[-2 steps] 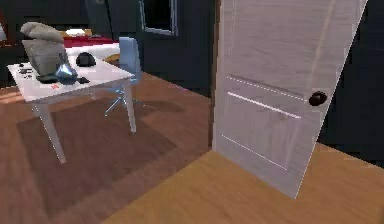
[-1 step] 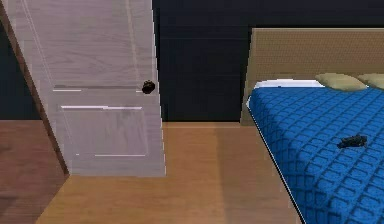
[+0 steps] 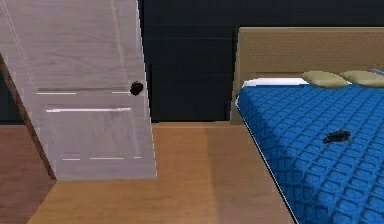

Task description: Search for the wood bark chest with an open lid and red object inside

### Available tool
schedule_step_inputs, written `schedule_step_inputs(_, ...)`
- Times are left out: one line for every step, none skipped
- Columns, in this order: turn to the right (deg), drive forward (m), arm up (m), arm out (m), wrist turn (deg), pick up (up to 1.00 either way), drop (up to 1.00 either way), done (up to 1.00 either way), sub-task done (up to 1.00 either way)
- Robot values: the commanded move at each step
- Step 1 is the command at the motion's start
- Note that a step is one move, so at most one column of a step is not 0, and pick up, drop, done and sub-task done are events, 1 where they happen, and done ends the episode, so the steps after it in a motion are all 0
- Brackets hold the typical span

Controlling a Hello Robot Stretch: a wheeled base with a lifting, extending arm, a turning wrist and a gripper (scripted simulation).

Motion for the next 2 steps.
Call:
schedule_step_inputs(0.0, 0.05, 0.00, 0.00, 0.0, 0.00, 0.00, 0.00, 0.00)
schedule_step_inputs(-45.0, 0.00, 0.00, 0.00, 0.0, 0.00, 0.00, 0.00, 0.00)
